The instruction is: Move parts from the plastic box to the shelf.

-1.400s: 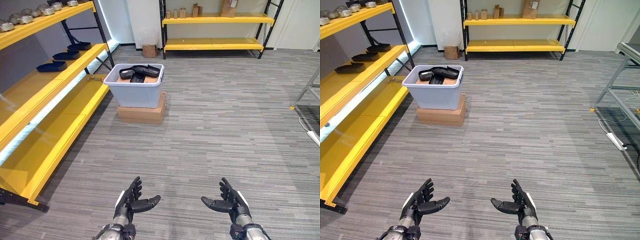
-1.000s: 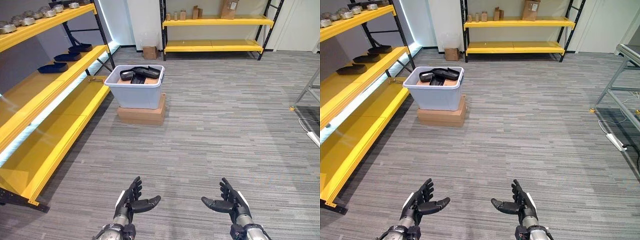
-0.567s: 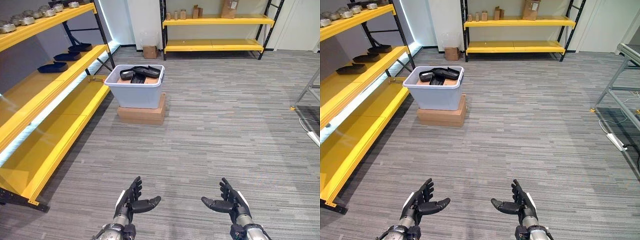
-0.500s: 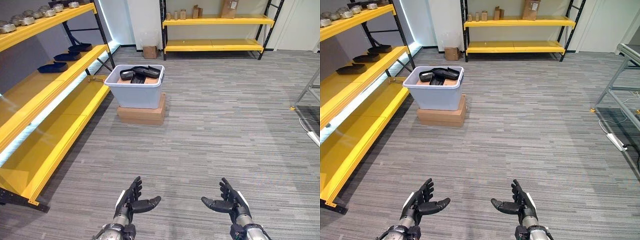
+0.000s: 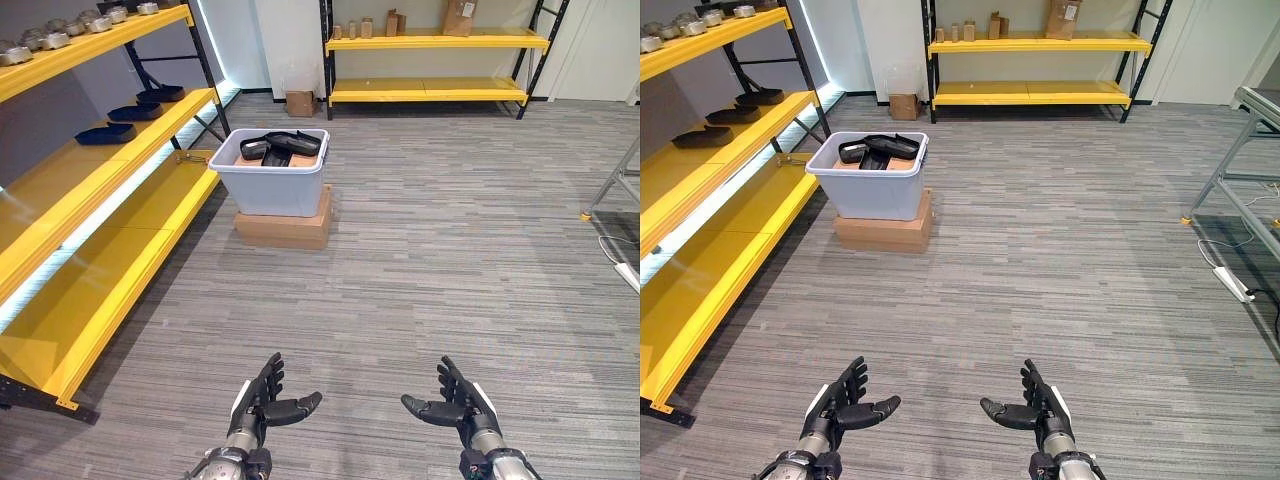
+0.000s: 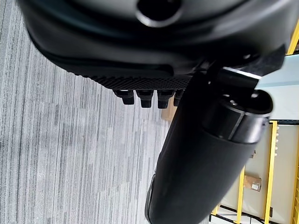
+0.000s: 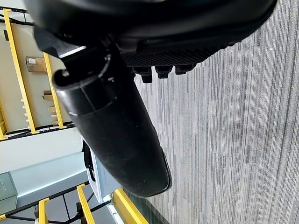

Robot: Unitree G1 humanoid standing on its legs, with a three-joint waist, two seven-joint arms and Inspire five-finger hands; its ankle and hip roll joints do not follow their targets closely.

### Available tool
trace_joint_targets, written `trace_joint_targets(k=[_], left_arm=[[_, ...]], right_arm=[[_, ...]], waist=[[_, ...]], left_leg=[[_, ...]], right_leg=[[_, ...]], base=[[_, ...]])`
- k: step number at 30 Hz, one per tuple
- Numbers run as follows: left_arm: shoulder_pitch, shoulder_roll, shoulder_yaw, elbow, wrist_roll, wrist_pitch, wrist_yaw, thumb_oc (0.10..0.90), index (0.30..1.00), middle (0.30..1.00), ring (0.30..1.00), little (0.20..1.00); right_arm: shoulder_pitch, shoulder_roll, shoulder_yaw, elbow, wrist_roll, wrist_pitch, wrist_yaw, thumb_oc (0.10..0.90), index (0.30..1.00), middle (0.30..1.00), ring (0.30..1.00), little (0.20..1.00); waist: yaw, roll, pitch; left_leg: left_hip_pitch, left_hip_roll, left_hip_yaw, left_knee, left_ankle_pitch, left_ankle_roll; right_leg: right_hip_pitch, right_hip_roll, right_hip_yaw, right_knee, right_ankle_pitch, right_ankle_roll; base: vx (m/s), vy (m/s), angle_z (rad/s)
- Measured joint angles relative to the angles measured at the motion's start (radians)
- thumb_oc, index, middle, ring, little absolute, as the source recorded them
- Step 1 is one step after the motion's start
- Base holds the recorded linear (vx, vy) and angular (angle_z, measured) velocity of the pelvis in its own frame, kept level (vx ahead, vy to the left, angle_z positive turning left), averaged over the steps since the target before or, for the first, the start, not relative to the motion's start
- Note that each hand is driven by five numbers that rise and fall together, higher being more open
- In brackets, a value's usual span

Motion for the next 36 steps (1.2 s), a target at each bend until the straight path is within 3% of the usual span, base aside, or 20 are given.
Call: trace_joint_targets(k=[6, 9, 13, 14, 15, 16, 17, 18, 19, 21, 22, 23, 24, 25, 26, 28, 31, 33, 34, 36], left_arm=[[-0.003, 0.0, 0.0, -0.001, 0.0, 0.0, 0.002, 0.9, 1.0, 1.0, 1.0, 1.0], [-0.068, 0.005, -0.015, -0.001, -0.008, -0.001, 0.026, 0.9, 1.0, 1.0, 1.0, 1.0], [-0.165, 0.045, -0.057, 0.0, -0.007, -0.006, 0.035, 0.9, 1.0, 1.0, 1.0, 1.0], [-0.154, 0.045, -0.049, 0.006, -0.007, -0.008, 0.035, 0.9, 1.0, 1.0, 1.0, 1.0], [-0.166, 0.042, -0.039, 0.007, 0.001, -0.007, 0.036, 0.9, 1.0, 1.0, 1.0, 1.0], [-0.144, 0.051, -0.068, 0.028, 0.011, -0.005, 0.035, 0.9, 1.0, 1.0, 1.0, 1.0], [-0.141, 0.044, -0.046, 0.033, 0.011, -0.004, 0.043, 0.9, 1.0, 1.0, 1.0, 1.0], [-0.152, 0.049, -0.012, 0.034, 0.011, -0.005, 0.053, 0.9, 1.0, 1.0, 1.0, 1.0], [-0.171, 0.056, 0.012, 0.041, 0.01, -0.006, 0.066, 0.9, 1.0, 1.0, 1.0, 1.0], [-0.214, 0.062, 0.002, 0.093, 0.01, -0.005, 0.066, 0.9, 1.0, 1.0, 1.0, 1.0], [-0.227, 0.029, -0.009, 0.112, 0.011, -0.004, 0.068, 0.9, 1.0, 1.0, 1.0, 1.0], [-0.231, 0.005, -0.022, 0.112, 0.011, -0.002, 0.077, 0.9, 1.0, 1.0, 1.0, 1.0], [-0.23, -0.018, -0.06, 0.11, 0.01, 0.002, 0.085, 0.9, 1.0, 1.0, 1.0, 1.0], [-0.244, -0.053, -0.084, 0.113, 0.008, 0.0, 0.086, 0.9, 1.0, 1.0, 1.0, 1.0], [-0.258, -0.043, -0.103, 0.108, 0.005, -0.002, 0.081, 0.9, 1.0, 1.0, 1.0, 1.0], [-0.271, -0.043, -0.107, 0.07, -0.008, -0.014, 0.081, 0.9, 1.0, 1.0, 1.0, 1.0], [-0.296, -0.014, -0.089, 0.004, -0.023, -0.035, 0.092, 0.9, 1.0, 1.0, 1.0, 1.0], [-0.284, 0.019, -0.077, 0.007, -0.049, -0.03, 0.105, 0.9, 1.0, 1.0, 1.0, 1.0], [-0.271, 0.056, -0.068, 0.011, -0.047, -0.026, 0.115, 0.9, 1.0, 1.0, 1.0, 1.0], [-0.255, 0.059, -0.068, 0.018, -0.047, -0.024, 0.127, 0.9, 1.0, 1.0, 1.0, 1.0]], right_arm=[[-0.002, 0.0, 0.001, 0.0, 0.0, 0.0, -0.001, 0.9, 1.0, 1.0, 1.0, 1.0], [-0.045, -0.002, 0.036, 0.006, 0.007, 0.0, -0.002, 0.9, 1.0, 1.0, 1.0, 1.0], [-0.111, -0.003, 0.061, 0.045, 0.008, 0.0, 0.002, 0.9, 1.0, 1.0, 1.0, 1.0], [-0.097, 0.014, 0.061, 0.038, 0.009, -0.003, 0.001, 0.9, 1.0, 1.0, 1.0, 1.0], [-0.08, 0.008, 0.035, 0.007, 0.011, -0.018, -0.004, 0.9, 1.0, 1.0, 1.0, 1.0], [-0.059, -0.009, 0.026, 0.042, 0.019, -0.002, -0.019, 0.9, 1.0, 1.0, 1.0, 1.0], [-0.073, -0.012, 0.038, 0.046, 0.028, 0.017, -0.021, 0.9, 1.0, 1.0, 1.0, 1.0], [-0.075, 0.01, 0.041, 0.036, 0.038, 0.016, -0.014, 0.9, 1.0, 1.0, 1.0, 1.0], [-0.077, 0.037, 0.044, 0.037, 0.039, 0.016, -0.016, 0.9, 1.0, 1.0, 1.0, 1.0], [-0.08, 0.049, 0.041, 0.039, 0.039, 0.012, -0.034, 0.9, 1.0, 1.0, 1.0, 1.0], [-0.091, 0.049, 0.029, 0.04, 0.039, 0.009, -0.051, 0.9, 1.0, 1.0, 1.0, 1.0], [-0.111, 0.046, 0.026, 0.04, 0.039, 0.007, -0.061, 0.9, 1.0, 1.0, 1.0, 1.0], [-0.114, 0.044, 0.028, 0.045, 0.04, 0.005, -0.068, 0.9, 1.0, 1.0, 1.0, 1.0], [-0.145, 0.016, 0.031, 0.082, 0.049, -0.005, -0.068, 0.9, 1.0, 1.0, 1.0, 1.0], [-0.199, 0.014, 0.036, 0.131, 0.058, -0.001, -0.076, 0.9, 1.0, 1.0, 1.0, 1.0], [-0.229, -0.014, 0.04, 0.129, 0.077, -0.017, -0.083, 0.9, 1.0, 1.0, 1.0, 1.0], [-0.257, -0.009, 0.027, 0.132, 0.092, -0.043, -0.096, 0.9, 1.0, 1.0, 1.0, 1.0], [-0.272, 0.012, 0.037, 0.145, 0.095, -0.042, -0.101, 0.9, 1.0, 1.0, 1.0, 1.0], [-0.271, 0.044, 0.022, 0.145, 0.095, -0.044, -0.121, 0.9, 1.0, 1.0, 1.0, 1.0], [-0.264, 0.039, 0.017, 0.128, 0.095, -0.048, -0.132, 0.9, 1.0, 1.0, 1.0, 1.0]], waist=[[0.0, -0.001, 0.0], [0.0, -0.025, 0.022], [-0.004, -0.048, 0.093], [-0.005, -0.059, 0.113], [-0.018, -0.078, 0.179], [-0.025, -0.023, 0.197], [-0.014, 0.008, 0.199], [-0.021, 0.01, 0.195], [-0.023, -0.037, 0.189], [-0.036, -0.096, 0.163], [-0.055, -0.101, 0.151], [-0.061, -0.078, 0.143], [-0.087, -0.02, 0.109], [-0.109, 0.037, 0.07], [-0.096, 0.044, 0.055], [-0.08, 0.051, 0.039], [-0.026, 0.003, 0.059], [-0.003, -0.072, 0.071], [0.011, -0.155, 0.11], [0.012, -0.139, 0.121]], left_leg=[[-0.009, 0.0, -0.001, 0.0, 0.0, 0.0], [-0.05, -0.002, 0.001, 0.021, -0.006, 0.008], [-0.078, -0.037, 0.002, 0.062, -0.022, 0.045], [-0.09, -0.08, 0.004, 0.104, -0.045, 0.092], [-0.088, -0.126, 0.013, 0.211, -0.116, 0.178], [-0.082, -0.126, -0.002, 0.258, -0.16, 0.177], [-0.099, -0.115, -0.008, 0.264, -0.165, 0.167], [-0.115, -0.111, -0.028, 0.265, -0.16, 0.146], [-0.113, -0.118, -0.043, 0.262, -0.167, 0.107], [-0.096, -0.144, -0.081, 0.258, -0.202, 0.086], [-0.059, -0.156, -0.115, 0.268, -0.253, 0.092], [-0.002, -0.147, -0.141, 0.252, -0.284, 0.077], [0.104, -0.097, -0.155, 0.198, -0.288, 0.043], [0.165, -0.063, -0.159, 0.23, -0.28, 0.026], [0.145, -0.064, -0.155, 0.341, -0.226, -0.06], [0.017, -0.045, -0.12, 0.617, -0.158, -0.101], [-0.316, 0.003, -0.121, 1.212, -0.032, -0.097], [-0.421, -0.023, -0.146, 1.209, -0.075, -0.073], [-0.54, -0.038, -0.121, 1.137, -0.117, -0.014], [-0.637, -0.004, -0.119, 0.988, -0.098, -0.028]], right_leg=[[-0.01, 0.0, 0.0, 0.0, 0.0, 0.0], [-0.081, -0.001, 0.007, 0.079, -0.017, 0.003], [-0.275, -0.062, 0.03, 0.476, -0.13, 0.034], [-0.333, -0.094, 0.046, 0.621, -0.129, 0.048], [-0.494, -0.174, 0.05, 1.002, -0.018, 0.081], [-0.663, -0.243, 0.006, 1.129, 0.121, 0.048], [-0.695, -0.209, -0.037, 0.948, 0.028, 0.066], [-0.647, -0.134, -0.033, 0.665, -0.037, 0.069], [-0.615, -0.082, -0.05, 0.453, -0.044, 0.053], [-0.578, -0.029, -0.075, 0.25, -0.009, 0.025], [-0.526, -0.011, -0.096, 0.13, 0.028, 0.014], [-0.501, 0.016, -0.141, 0.104, 0.052, -0.014], [-0.445, 0.09, -0.191, 0.127, 0.093, -0.088], [-0.394, 0.121, -0.145, 0.186, 0.152, -0.186], [-0.384, 0.123, -0.117, 0.254, 0.064, -0.208], [-0.349, 0.129, -0.102, 0.267, -0.013, -0.213], [-0.295, 0.144, -0.044, 0.281, -0.063, -0.187], [-0.206, 0.112, 0.033, 0.231, -0.068, -0.194], [-0.071, 0.043, 0.083, 0.145, -0.068, -0.185], [-0.018, 0.03, 0.081, 0.161, -0.079, -0.129]], base=[[0.0, 0.0, 0.0], [-0.08, 0.156, -0.04], [0.0, 0.325, -0.01], [0.07, 0.557, 0.3], [0.35, 0.349, 0.52], [0.45, 0.139, 0.36], [0.53, 0.008, 0.28], [0.36, -0.081, 0.25], [0.47, -0.125, 0.61], [0.63, -0.205, 0.74], [0.65, -0.261, 0.65], [0.65, -0.303, 0.57], [0.66, -0.305, 0.48], [0.62, -0.356, 0.25], [0.48, -0.316, -0.01], [0.34, -0.282, -0.12], [0.14, -0.13, -0.24], [0.25, -0.039, -0.44], [0.21, -0.003, -0.27], [0.21, 0.05, -0.44]])
